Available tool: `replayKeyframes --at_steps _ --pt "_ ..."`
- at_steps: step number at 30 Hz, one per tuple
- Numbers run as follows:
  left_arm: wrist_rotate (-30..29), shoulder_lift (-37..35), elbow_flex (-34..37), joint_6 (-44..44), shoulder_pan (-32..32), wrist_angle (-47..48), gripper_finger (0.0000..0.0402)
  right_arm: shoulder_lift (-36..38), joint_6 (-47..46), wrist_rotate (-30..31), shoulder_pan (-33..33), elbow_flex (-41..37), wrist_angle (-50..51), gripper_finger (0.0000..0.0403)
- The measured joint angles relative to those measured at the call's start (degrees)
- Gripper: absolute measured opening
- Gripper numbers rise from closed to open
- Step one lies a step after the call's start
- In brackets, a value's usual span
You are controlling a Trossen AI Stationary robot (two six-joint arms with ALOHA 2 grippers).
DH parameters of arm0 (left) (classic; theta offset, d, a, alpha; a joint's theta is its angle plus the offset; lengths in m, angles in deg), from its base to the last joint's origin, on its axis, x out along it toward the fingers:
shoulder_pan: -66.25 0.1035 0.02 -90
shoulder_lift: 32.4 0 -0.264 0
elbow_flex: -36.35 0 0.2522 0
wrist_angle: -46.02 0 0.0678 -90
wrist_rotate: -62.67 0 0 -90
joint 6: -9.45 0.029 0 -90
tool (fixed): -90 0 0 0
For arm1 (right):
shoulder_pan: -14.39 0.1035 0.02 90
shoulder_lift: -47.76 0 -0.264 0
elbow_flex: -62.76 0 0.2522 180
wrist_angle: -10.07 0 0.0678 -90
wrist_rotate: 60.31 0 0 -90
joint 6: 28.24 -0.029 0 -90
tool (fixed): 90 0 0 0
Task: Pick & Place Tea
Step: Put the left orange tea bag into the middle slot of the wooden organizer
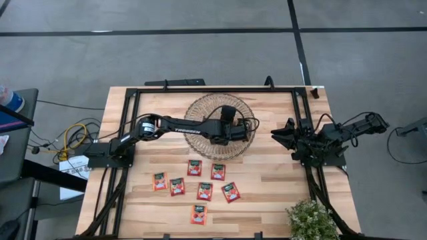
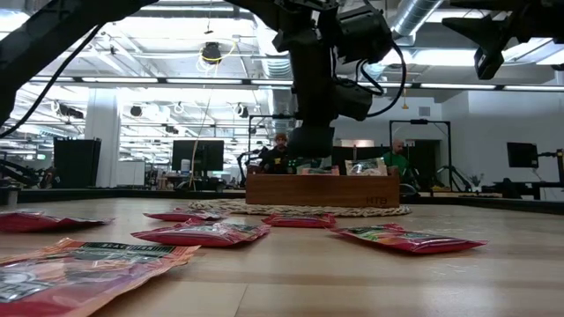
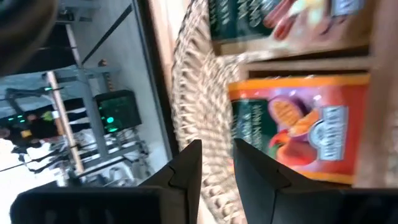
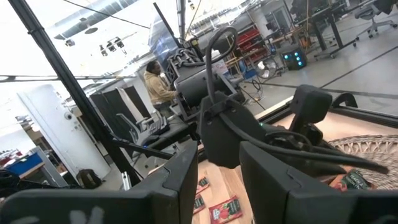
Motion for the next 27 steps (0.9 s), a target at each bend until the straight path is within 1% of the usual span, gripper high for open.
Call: replayKeyframes --at_steps 6,8,10,12,16,19,24,27 --pt "-7.5 -0.4 0.0 3.0 -0.1 0.3 0.0085 0.0 0.0 0.0 0.0 0.0 0.0 0.0111" --pt "-10.2 -0.7 0.0 3.1 -0.1 1.8 0.0085 0.0 0.0 0.0 0.0 0.0 0.0 0.0111" --pt "-10.1 -2.1 0.0 0.0 -0.1 3.2 0.0085 0.0 0.0 0.0 0.0 0.0 0.0 0.0111" --pt "-6.3 -4.2 0.0 -5.4 0.0 6.9 0.0085 0.0 0.0 0.0 0.0 0.0 0.0 0.0111" --pt "5.1 -8.7 0.0 -16.5 0.7 14.7 0.0084 0.0 0.0 -0.1 0.0 0.0 -0.1 0.0111" --pt "12.1 -12.9 0.0 -24.4 1.3 19.7 0.0084 0.0 0.0 -0.1 0.0 0.0 -0.2 0.0111" --pt "24.5 -19.1 0.0 -35.7 1.7 28.2 0.0083 -0.1 -1.4 0.3 0.0 0.0 -0.7 0.0111" --pt "31.1 -22.6 0.0 -40.3 1.6 31.0 0.0083 -0.3 -1.9 0.3 0.0 0.0 -0.4 0.0111"
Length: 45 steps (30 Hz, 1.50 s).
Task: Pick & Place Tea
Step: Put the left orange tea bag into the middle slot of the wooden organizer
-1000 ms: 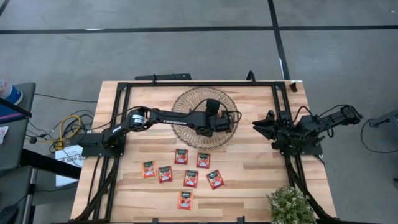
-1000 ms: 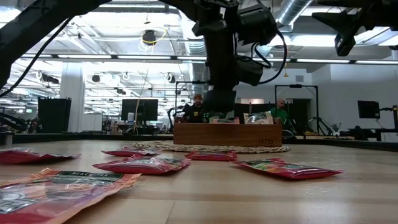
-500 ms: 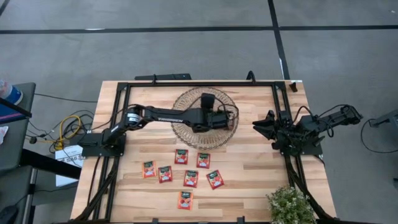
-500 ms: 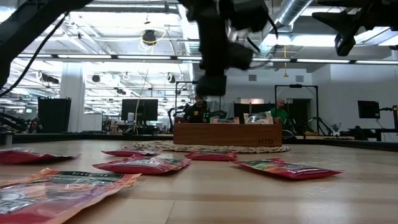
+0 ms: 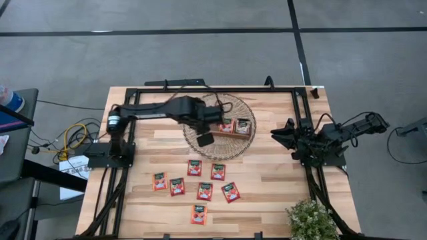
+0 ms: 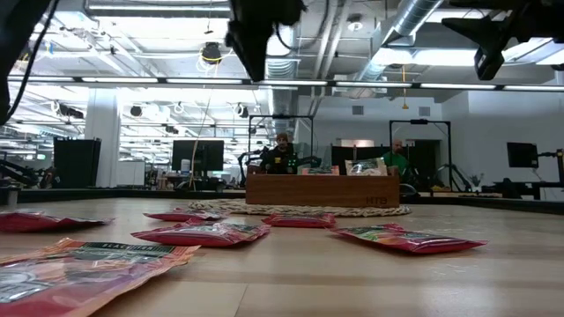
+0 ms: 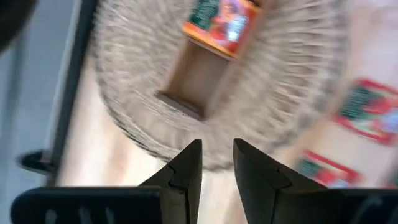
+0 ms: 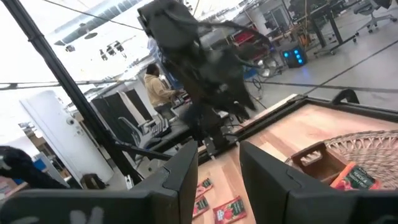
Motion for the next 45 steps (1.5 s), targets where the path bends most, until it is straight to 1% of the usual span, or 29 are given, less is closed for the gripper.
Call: replayKeyframes --at_steps 2,4,8,12,14,17,19,21,24,27,30,34,41,45 --pt "3.0 -2.0 0.0 -1.4 -0.1 0.9 0.0083 -1.6 0.0 0.0 0.0 0.2 -0.1 0.0111" --pt "4.6 -3.8 0.0 -1.7 -0.5 1.6 0.0083 -3.7 -0.1 0.0 0.0 0.9 0.2 0.0111" --pt "4.9 -7.4 0.0 -2.4 -1.9 3.8 0.0083 -8.0 0.0 -0.2 0.0 4.0 0.0 0.0111" --pt "4.9 -11.9 0.2 -4.1 -3.3 4.7 0.0083 -11.5 0.4 -0.3 0.0 7.4 2.1 0.0111" --pt "4.8 -14.8 2.6 -6.0 -3.8 4.0 0.0083 -12.8 0.4 -0.3 0.0 8.8 3.2 0.0111" --pt "4.8 -21.6 12.1 -10.9 -4.8 2.7 0.0083 -14.0 0.4 -0.3 0.0 10.3 4.6 0.0111" --pt "5.5 -27.0 21.3 -15.7 -6.0 1.2 0.0083 -14.2 0.4 -0.5 0.0 10.8 5.0 0.0111" --pt "8.1 -32.2 30.3 -21.4 -7.8 -1.7 0.0083 -14.2 0.4 -0.5 0.0 10.9 5.1 0.0111" --pt "11.5 -38.3 41.9 -29.5 -11.6 -5.5 0.0083 -14.2 0.4 -0.4 0.0 10.9 5.1 0.0111" --pt "12.8 -41.7 51.1 -34.5 -16.7 -7.5 0.0083 -14.2 0.4 0.4 0.0 10.9 5.1 0.0111" --pt "14.1 -41.9 57.9 -39.5 -21.0 -10.5 0.0083 -14.2 0.1 2.0 0.0 10.9 5.1 0.0111" --pt "16.9 -39.9 63.6 -41.7 -24.8 -13.6 0.0083 -14.2 0.0 2.9 0.0 10.9 4.9 0.0111" --pt "16.3 -35.1 67.0 -45.2 -27.6 -14.6 0.0083 -14.2 -0.1 5.2 -0.1 10.9 5.0 0.0111" --pt "15.7 -32.4 67.2 -45.2 -28.4 -19.4 0.0083 -14.2 -0.1 5.6 -1.2 10.9 5.2 0.0111"
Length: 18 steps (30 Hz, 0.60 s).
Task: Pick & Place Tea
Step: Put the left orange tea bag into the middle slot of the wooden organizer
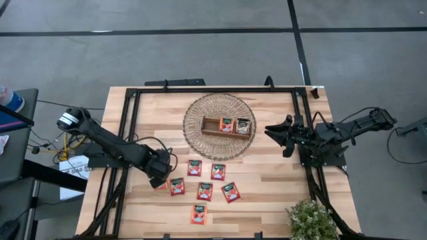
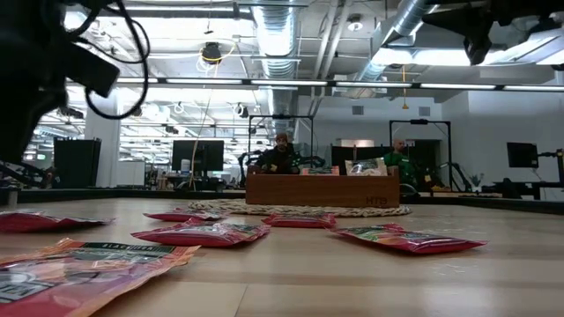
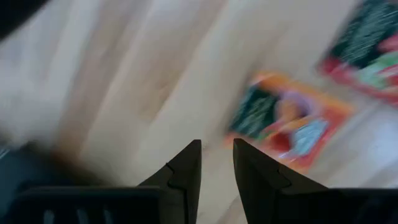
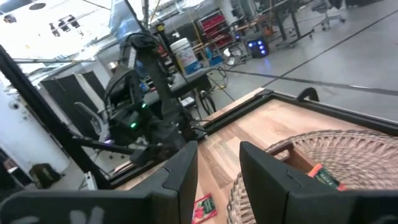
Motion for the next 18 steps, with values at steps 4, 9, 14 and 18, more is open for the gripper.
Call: replayKeyframes --at_steps 4,9,14,18 --pt "-0.2 0.8 0.0 0.9 -1.6 -5.2 0.0084 0.0 0.0 0.0 -1.2 0.0 0.2 0.0111" --pt "-0.2 0.8 0.0 -0.4 -3.9 -4.4 0.0104 0.0 0.0 -0.1 -2.2 0.0 0.4 0.0111" --pt "-0.2 0.8 0.0 0.3 -5.3 -4.4 0.0142 0.0 0.0 -0.1 -2.3 0.0 0.6 0.0111" --pt "-1.9 0.8 0.1 0.5 -5.8 -4.4 0.0173 0.0 0.0 -0.1 -2.2 0.0 0.7 0.0111"
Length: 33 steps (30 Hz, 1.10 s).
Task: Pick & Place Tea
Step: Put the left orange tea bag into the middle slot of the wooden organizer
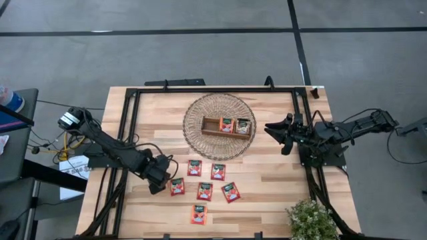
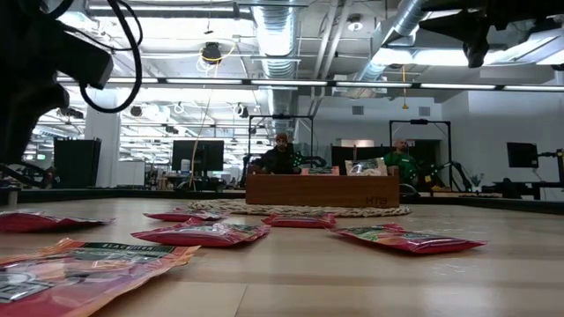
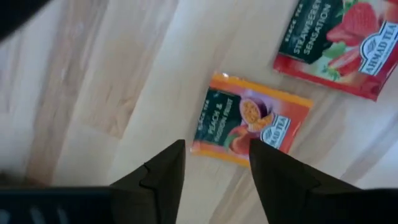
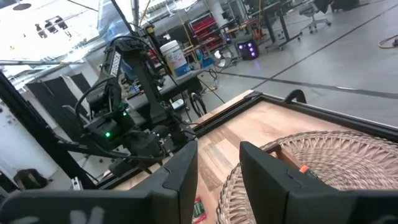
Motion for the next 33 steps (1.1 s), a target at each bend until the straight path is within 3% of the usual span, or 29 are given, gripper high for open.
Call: replayKeyframes --at_steps 8,16,27,33 --pt "0.0 0.0 5.5 -0.9 -1.6 -3.0 0.0188 0.0 -0.4 -0.1 0.0 0.0 0.0 0.0111" --pt "-0.6 0.0 5.7 4.3 -1.6 -8.9 0.0188 0.0 -1.5 -0.1 0.0 0.0 0.2 0.0111" --pt "-1.6 0.1 5.7 6.4 -1.6 -8.4 0.0188 0.0 -1.5 -0.6 0.0 0.0 0.2 0.0111" --pt "-1.0 5.2 6.6 10.1 -1.5 -10.8 0.0188 0.0 -1.5 -1.5 0.0 0.0 0.4 0.0111"
